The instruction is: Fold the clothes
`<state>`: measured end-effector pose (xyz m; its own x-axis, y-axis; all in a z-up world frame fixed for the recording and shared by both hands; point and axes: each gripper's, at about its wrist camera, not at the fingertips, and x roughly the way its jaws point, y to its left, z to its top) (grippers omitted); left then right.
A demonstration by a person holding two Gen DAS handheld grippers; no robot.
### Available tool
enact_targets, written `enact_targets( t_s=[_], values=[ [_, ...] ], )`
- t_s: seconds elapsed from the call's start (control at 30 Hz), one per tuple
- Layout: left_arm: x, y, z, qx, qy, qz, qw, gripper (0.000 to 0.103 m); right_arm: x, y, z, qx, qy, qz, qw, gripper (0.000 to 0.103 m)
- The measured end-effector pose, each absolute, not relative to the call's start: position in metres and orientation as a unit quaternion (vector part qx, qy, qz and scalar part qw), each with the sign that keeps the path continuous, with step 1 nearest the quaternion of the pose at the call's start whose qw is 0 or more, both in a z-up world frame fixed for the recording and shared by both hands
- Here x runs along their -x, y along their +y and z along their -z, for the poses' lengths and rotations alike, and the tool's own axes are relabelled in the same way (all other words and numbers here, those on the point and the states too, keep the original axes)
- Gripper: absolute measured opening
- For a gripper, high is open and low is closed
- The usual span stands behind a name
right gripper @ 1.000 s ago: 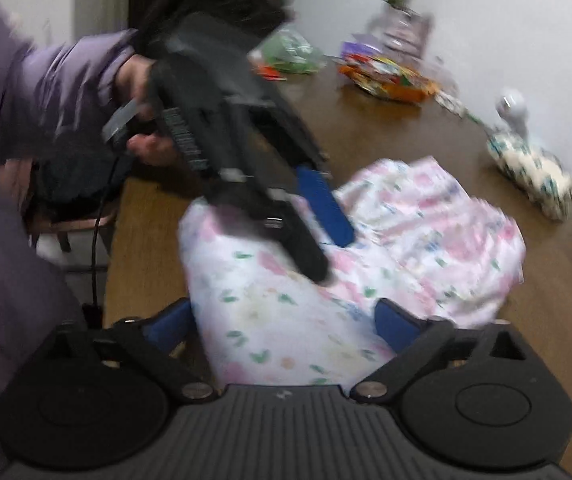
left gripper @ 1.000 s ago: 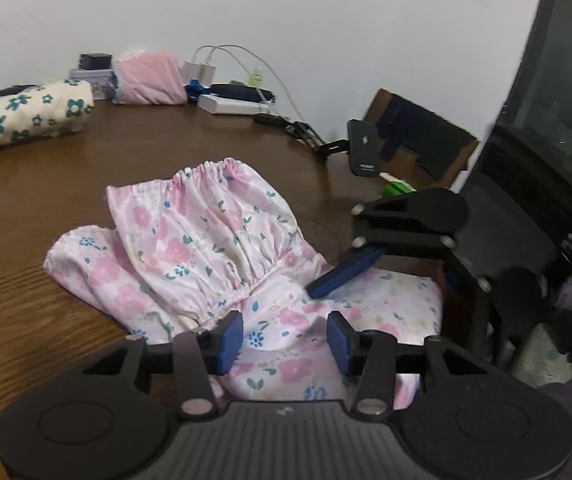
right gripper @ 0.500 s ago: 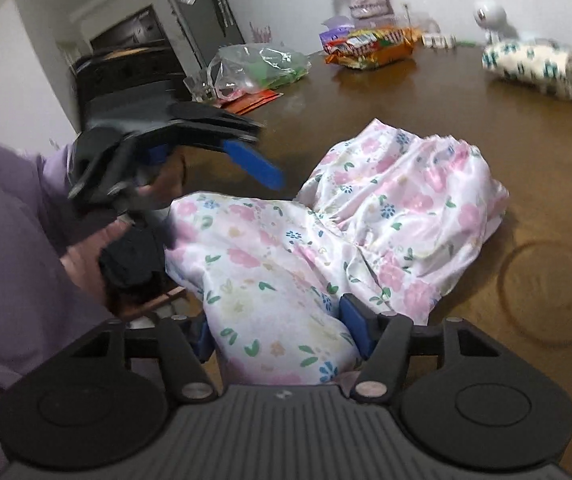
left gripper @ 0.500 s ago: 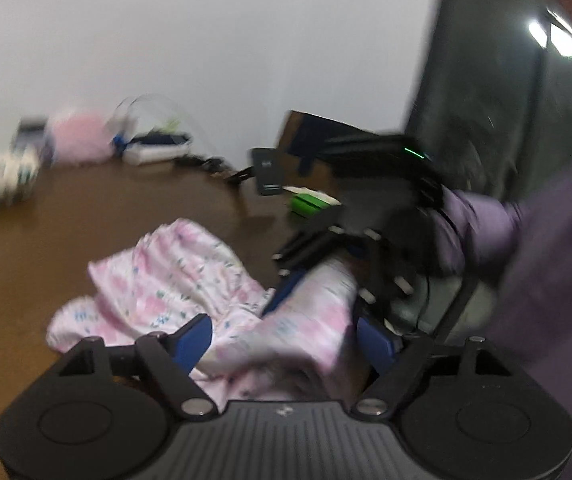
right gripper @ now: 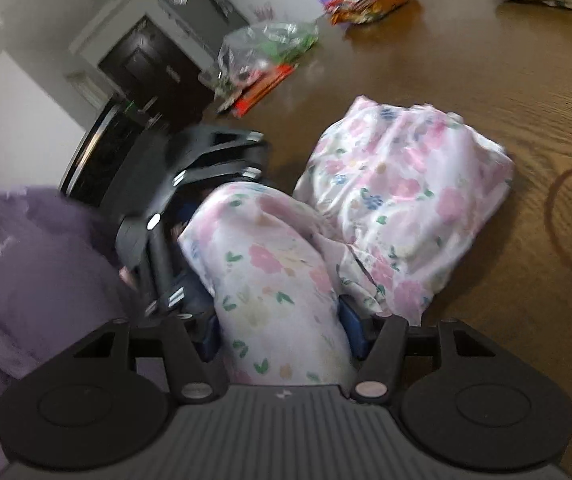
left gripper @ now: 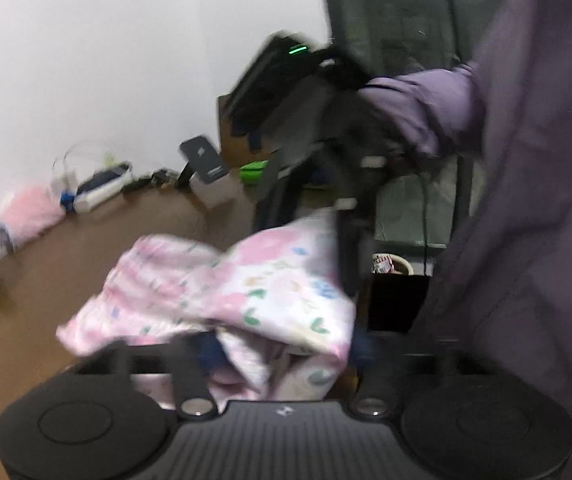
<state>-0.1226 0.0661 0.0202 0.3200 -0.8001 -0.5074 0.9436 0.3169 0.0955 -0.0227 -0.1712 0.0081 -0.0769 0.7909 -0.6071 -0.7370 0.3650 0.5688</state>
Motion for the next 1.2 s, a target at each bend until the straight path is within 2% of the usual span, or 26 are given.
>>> enact_targets(
  t_s=[0.03, 0.07, 0.1, 0.13, 0.17, 0.2, 0.3, 0.33, 0.37, 0.4, 0.43, 0.47, 0.53, 0.57, 0.67, 0.83, 0.93, 0.97, 1.07, 1.1, 1.2],
  values=[
    [0.118, 0.069, -0.019, -0.172, 0.193, 0.552, 0.793, 0.029, 0.029, -0.169, -0.012, -0.016, 0.469, -0.56, 0.683, 0.064],
    [0.114, 0.072, -0.018, -0.151, 0.199, 0.552, 0.796, 0.021, 0.035, -0.168, -0.015, -0.009, 0.463, -0.56, 0.687, 0.072],
    [0.111, 0.078, -0.019, -0.121, 0.205, 0.55, 0.8, 0.02, 0.04, -0.17, -0.019, -0.006, 0.452, -0.565, 0.69, 0.084],
    [0.106, 0.087, -0.019, -0.079, 0.219, 0.549, 0.803, 0.02, 0.046, -0.175, -0.021, 0.0, 0.432, -0.57, 0.699, 0.089],
    [0.102, 0.093, -0.02, -0.047, 0.228, 0.544, 0.806, 0.019, 0.052, -0.179, -0.024, 0.008, 0.408, -0.573, 0.711, 0.101],
    [0.098, 0.098, -0.02, -0.024, 0.233, 0.541, 0.808, 0.019, 0.059, -0.184, -0.024, 0.017, 0.384, -0.574, 0.723, 0.103],
    [0.086, 0.109, -0.023, 0.03, 0.252, 0.534, 0.807, 0.019, 0.071, -0.186, -0.015, 0.047, 0.324, -0.57, 0.754, 0.101],
    [0.082, 0.11, -0.025, 0.04, 0.26, 0.533, 0.804, 0.019, 0.071, -0.183, -0.012, 0.051, 0.315, -0.561, 0.764, 0.098],
    [0.076, 0.111, -0.027, 0.044, 0.27, 0.528, 0.804, 0.02, 0.068, -0.18, -0.009, 0.048, 0.317, -0.555, 0.768, 0.082],
    [0.071, 0.112, -0.027, 0.057, 0.283, 0.521, 0.804, 0.021, 0.063, -0.179, -0.006, 0.042, 0.324, -0.551, 0.768, 0.058],
    [0.065, 0.113, -0.028, 0.07, 0.295, 0.513, 0.803, 0.022, 0.055, -0.18, -0.003, 0.014, 0.342, -0.546, 0.765, 0.047],
    [0.06, 0.114, -0.029, 0.085, 0.307, 0.504, 0.803, 0.025, 0.044, -0.182, 0.001, -0.028, 0.365, -0.539, 0.758, 0.037],
    [0.049, 0.123, -0.028, 0.139, 0.337, 0.462, 0.809, 0.039, 0.025, -0.189, 0.009, -0.121, 0.406, -0.527, 0.737, 0.033],
    [0.044, 0.126, -0.028, 0.16, 0.344, 0.44, 0.814, 0.049, 0.016, -0.195, 0.013, -0.179, 0.418, -0.525, 0.719, 0.032],
    [0.038, 0.129, -0.03, 0.2, 0.347, 0.388, 0.83, 0.055, 0.0, -0.2, 0.017, -0.286, 0.439, -0.511, 0.681, 0.031],
    [0.038, 0.127, -0.03, 0.211, 0.33, 0.31, 0.866, 0.07, -0.017, -0.191, 0.014, -0.333, 0.471, -0.466, 0.671, 0.031],
    [0.032, 0.122, -0.024, 0.227, 0.339, 0.275, 0.871, 0.071, -0.024, -0.196, 0.028, -0.382, 0.487, -0.424, 0.662, 0.041],
    [0.032, 0.121, -0.024, 0.224, 0.342, 0.263, 0.874, 0.07, -0.023, -0.199, 0.028, -0.38, 0.484, -0.409, 0.674, 0.05],
    [0.032, 0.116, -0.024, 0.216, 0.348, 0.228, 0.883, 0.072, -0.009, -0.205, 0.015, -0.34, 0.449, -0.371, 0.739, 0.056],
    [0.034, 0.116, -0.026, 0.216, 0.343, 0.221, 0.887, 0.073, -0.001, -0.208, 0.004, -0.317, 0.425, -0.354, 0.77, 0.061],
    [0.034, 0.118, -0.031, 0.241, 0.328, 0.205, 0.89, 0.076, 0.028, -0.213, -0.027, -0.264, 0.341, -0.31, 0.847, 0.062]
  ],
)
